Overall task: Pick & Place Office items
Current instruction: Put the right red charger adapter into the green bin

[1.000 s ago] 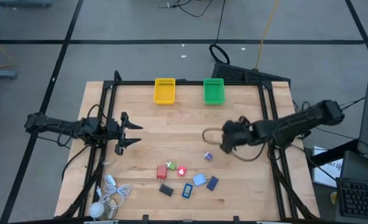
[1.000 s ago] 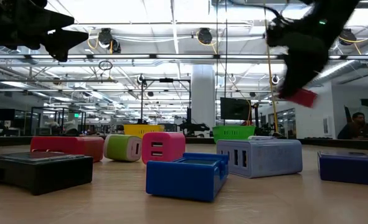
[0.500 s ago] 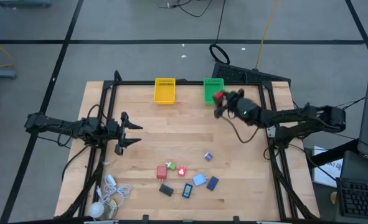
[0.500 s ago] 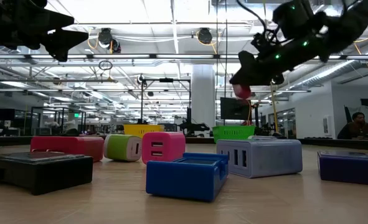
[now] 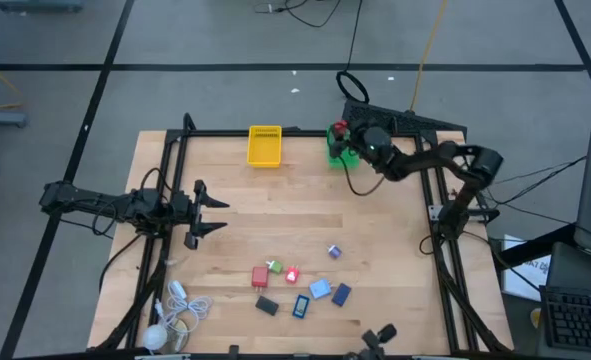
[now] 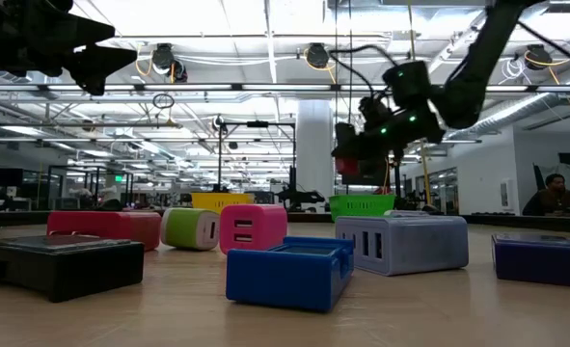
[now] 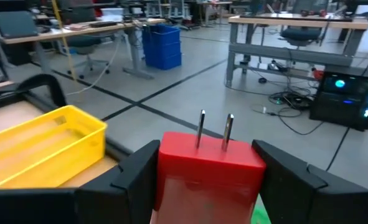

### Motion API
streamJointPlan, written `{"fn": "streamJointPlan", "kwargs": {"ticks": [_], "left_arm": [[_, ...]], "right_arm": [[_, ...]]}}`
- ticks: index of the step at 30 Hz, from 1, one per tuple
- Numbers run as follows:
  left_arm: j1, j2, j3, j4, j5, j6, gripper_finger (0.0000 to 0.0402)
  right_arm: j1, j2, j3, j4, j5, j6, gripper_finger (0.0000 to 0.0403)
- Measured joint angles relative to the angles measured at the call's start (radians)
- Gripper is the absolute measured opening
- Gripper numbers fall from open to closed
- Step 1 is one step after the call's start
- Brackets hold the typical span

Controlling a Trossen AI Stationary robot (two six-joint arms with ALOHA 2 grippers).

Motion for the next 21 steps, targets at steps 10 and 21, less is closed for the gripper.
{"fn": "streamJointPlan", "kwargs": {"ticks": [10,21], "left_arm": [[0.0,0.0,0.0,0.0,0.0,0.0,0.0244],[0.0,0.0,0.0,0.0,0.0,0.0,0.0244]], "right_arm": [[-0.029,0.143,0.096,-0.03,0.01,-0.027,0.0215],[-0.031,0.143,0.095,-0.098,0.03,0.049,0.0215]]}}
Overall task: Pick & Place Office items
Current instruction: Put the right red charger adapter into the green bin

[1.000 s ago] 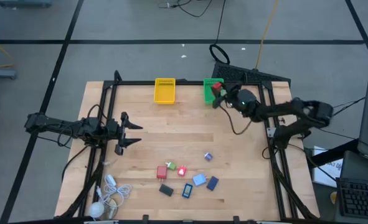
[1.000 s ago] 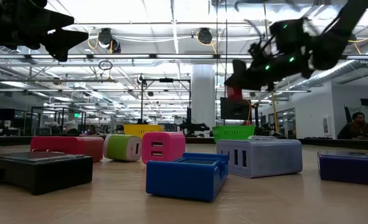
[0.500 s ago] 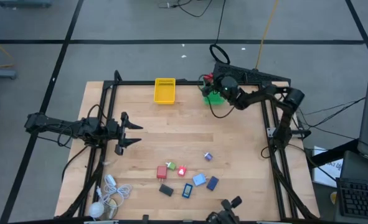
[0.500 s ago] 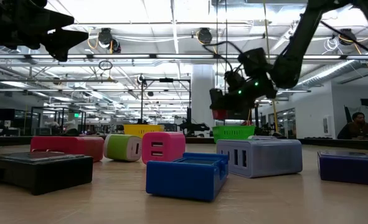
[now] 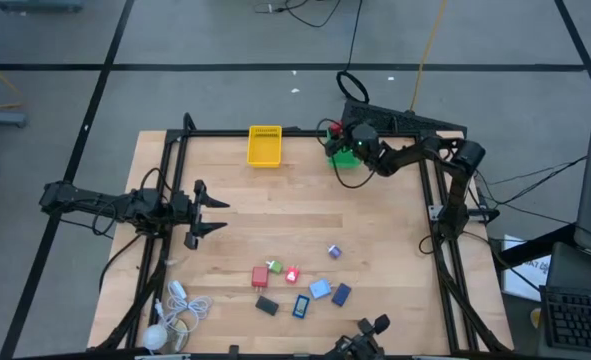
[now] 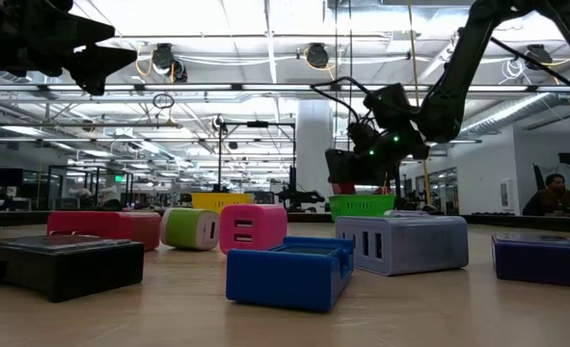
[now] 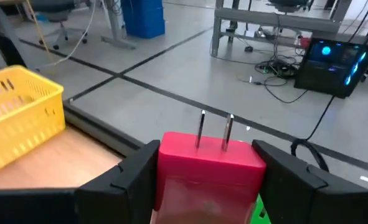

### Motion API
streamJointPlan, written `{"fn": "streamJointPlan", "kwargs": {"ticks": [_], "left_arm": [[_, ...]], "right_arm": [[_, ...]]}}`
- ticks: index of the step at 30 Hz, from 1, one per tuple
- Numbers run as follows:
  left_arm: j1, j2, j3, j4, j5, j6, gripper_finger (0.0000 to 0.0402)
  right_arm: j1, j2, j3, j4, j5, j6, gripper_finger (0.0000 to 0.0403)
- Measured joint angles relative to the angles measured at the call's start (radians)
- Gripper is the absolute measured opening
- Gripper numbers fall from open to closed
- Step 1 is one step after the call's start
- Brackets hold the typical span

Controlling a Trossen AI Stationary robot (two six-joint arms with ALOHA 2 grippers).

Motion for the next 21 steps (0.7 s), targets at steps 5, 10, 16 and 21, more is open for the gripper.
{"fn": "streamJointPlan", "kwargs": {"ticks": [5,10,16,21], "left_arm": [[0.0,0.0,0.0,0.0,0.0,0.0,0.0244],[0.0,0.0,0.0,0.0,0.0,0.0,0.0244],[0.0,0.0,0.0,0.0,0.0,0.0,0.0244],[0.0,0.0,0.0,0.0,0.0,0.0,0.0244]], "right_arm": [[-0.013,0.0,0.0,-0.107,-0.002,0.098,0.0216],[-0.026,0.0,0.002,-0.15,-0.003,0.11,0.0222],[-0.025,0.0,0.002,-0.108,-0.004,0.041,0.0235],[-0.031,0.0,0.003,-0.093,-0.108,0.01,0.0253]]}}
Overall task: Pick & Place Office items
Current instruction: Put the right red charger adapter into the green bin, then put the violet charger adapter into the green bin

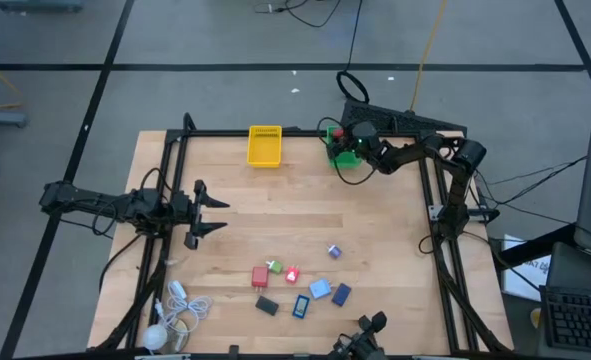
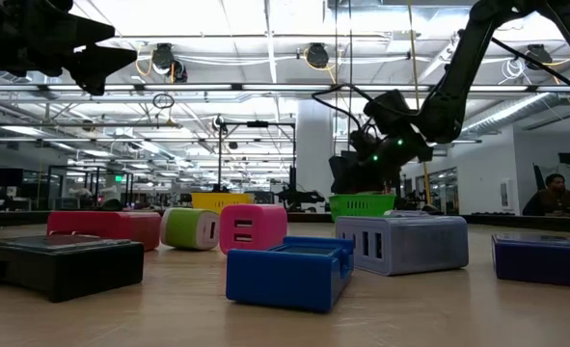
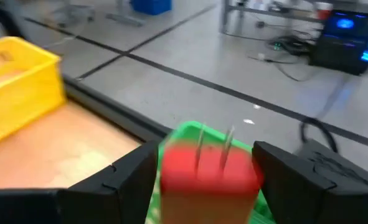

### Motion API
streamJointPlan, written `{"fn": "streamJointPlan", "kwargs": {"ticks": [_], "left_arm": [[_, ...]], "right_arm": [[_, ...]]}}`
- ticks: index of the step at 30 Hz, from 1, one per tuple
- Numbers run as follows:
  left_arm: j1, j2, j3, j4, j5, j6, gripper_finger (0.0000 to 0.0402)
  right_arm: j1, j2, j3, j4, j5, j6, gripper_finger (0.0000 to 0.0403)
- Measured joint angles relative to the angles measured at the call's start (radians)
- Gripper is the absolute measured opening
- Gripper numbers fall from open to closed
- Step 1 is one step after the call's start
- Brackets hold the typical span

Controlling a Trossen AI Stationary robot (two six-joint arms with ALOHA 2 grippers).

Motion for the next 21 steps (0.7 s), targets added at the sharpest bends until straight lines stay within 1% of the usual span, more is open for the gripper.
{"fn": "streamJointPlan", "kwargs": {"ticks": [3,7,10,12,14,16,19,21], "left_arm": [[0.0,0.0,0.0,0.0,0.0,0.0,0.0244],[0.0,0.0,0.0,0.0,0.0,0.0,0.0244],[0.0,0.0,0.0,0.0,0.0,0.0,0.0244],[0.0,0.0,0.0,0.0,0.0,0.0,0.0244],[0.0,0.0,0.0,0.0,0.0,0.0,0.0244],[0.0,0.0,0.0,0.0,0.0,0.0,0.0244],[0.0,0.0,0.0,0.0,0.0,0.0,0.0244],[0.0,0.0,0.0,0.0,0.0,0.0,0.0244]], "right_arm": [[-0.002,0.0,0.007,-0.013,-0.056,-0.015,0.0263],[-0.001,-0.003,0.016,-0.012,-0.076,-0.065,0.0277],[0.015,-0.042,0.016,-0.022,-0.077,-0.108,0.0284],[0.042,-0.1,0.016,-0.058,-0.078,-0.153,0.0286],[0.078,-0.171,0.016,-0.118,-0.079,-0.183,0.0285],[0.128,-0.256,0.016,-0.218,-0.081,-0.192,0.0282],[0.22,-0.384,0.016,-0.406,-0.154,-0.182,0.0274],[0.294,-0.454,0.016,-0.539,-0.211,-0.129,0.0269]]}}
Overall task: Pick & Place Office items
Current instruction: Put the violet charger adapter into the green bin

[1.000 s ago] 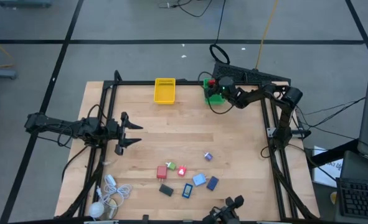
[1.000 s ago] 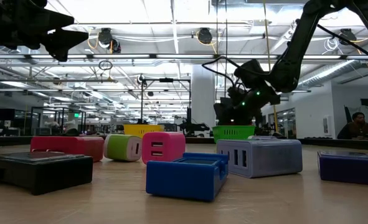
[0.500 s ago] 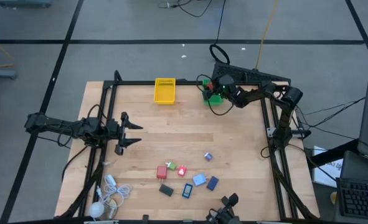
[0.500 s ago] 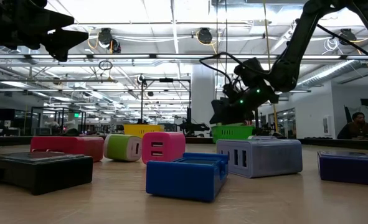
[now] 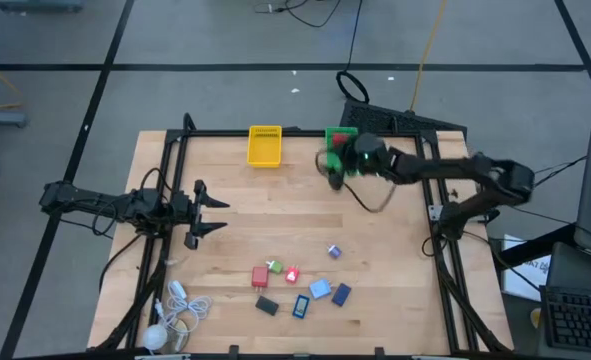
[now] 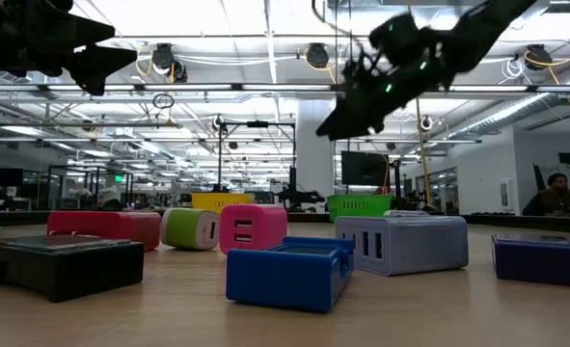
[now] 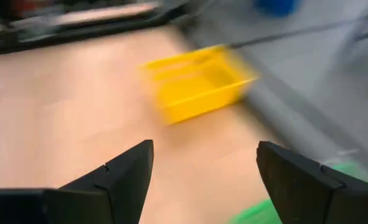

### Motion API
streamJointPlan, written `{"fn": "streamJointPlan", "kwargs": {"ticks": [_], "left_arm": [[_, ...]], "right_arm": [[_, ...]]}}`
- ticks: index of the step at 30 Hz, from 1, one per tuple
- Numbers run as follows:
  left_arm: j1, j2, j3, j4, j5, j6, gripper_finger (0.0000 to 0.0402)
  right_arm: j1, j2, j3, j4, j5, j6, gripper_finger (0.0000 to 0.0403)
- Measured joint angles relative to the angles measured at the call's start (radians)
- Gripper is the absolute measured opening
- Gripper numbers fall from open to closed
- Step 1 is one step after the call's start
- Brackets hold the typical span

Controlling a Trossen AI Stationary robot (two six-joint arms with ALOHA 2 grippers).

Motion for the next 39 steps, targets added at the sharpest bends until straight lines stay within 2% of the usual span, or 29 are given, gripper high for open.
{"fn": "streamJointPlan", "kwargs": {"ticks": [3,8,14,19,23,28,39], "left_arm": [[0.0,0.0,0.0,0.0,0.0,0.0,0.0244],[0.0,0.0,0.0,0.0,0.0,0.0,0.0244],[0.0,0.0,0.0,0.0,0.0,0.0,0.0244],[0.0,0.0,0.0,0.0,0.0,0.0,0.0244],[0.0,0.0,0.0,0.0,0.0,0.0,0.0244],[0.0,0.0,0.0,0.0,0.0,0.0,0.0244],[0.0,0.0,0.0,0.0,0.0,0.0,0.0244]], "right_arm": [[0.127,-0.08,0.0,-0.141,-0.053,0.123,0.0264],[0.383,-0.131,-0.004,-0.247,-0.026,0.271,0.026],[0.708,-0.078,-0.033,-0.285,0.279,0.317,0.0259],[0.873,0.004,-0.032,-0.273,0.496,0.458,0.0258],[0.916,0.101,-0.032,-0.309,0.561,0.556,0.0258],[0.915,0.212,-0.032,-0.315,0.559,0.684,0.0258],[0.843,0.33,-0.03,-0.294,0.556,0.812,0.0258]]}}
